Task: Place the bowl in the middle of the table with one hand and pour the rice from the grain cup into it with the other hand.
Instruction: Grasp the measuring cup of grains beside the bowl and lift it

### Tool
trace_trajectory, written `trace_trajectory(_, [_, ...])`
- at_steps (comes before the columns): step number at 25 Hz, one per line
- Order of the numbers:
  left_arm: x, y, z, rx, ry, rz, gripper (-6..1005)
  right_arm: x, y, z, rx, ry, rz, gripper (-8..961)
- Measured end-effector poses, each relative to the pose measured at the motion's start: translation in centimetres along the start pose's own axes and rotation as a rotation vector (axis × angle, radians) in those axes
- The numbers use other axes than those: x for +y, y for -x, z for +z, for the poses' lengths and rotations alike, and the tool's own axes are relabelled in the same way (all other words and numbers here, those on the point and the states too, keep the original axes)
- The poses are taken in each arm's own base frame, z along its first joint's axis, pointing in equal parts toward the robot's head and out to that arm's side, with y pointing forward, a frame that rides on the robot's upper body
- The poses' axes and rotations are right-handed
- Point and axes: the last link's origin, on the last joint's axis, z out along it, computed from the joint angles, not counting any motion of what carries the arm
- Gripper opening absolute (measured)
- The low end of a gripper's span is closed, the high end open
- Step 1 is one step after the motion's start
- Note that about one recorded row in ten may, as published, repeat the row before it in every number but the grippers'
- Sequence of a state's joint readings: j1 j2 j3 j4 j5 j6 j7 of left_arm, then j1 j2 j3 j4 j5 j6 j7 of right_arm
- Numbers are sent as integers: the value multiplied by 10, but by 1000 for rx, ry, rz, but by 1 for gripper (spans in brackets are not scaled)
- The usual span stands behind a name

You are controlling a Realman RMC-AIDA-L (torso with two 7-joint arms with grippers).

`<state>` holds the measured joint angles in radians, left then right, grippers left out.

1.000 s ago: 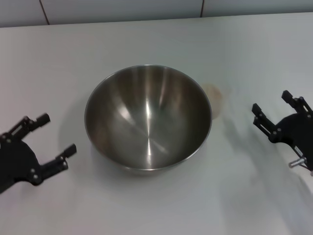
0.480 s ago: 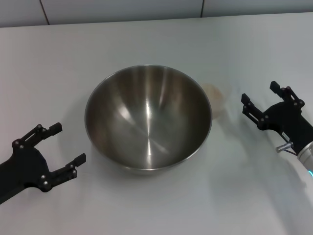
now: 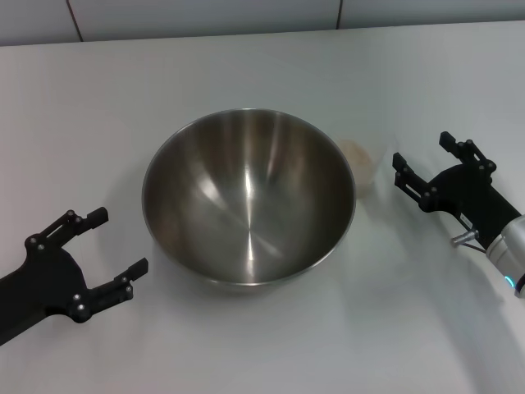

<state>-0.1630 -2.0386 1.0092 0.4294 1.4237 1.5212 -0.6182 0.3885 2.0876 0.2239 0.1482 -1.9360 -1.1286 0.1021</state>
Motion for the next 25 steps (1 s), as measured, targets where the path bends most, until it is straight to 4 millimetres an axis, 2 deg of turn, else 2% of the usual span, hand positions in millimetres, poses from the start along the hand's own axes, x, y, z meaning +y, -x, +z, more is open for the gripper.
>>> trace_trajectory(25, [-2,0,4,-7,6,7,871,2,12,21,-8,32,-23,801])
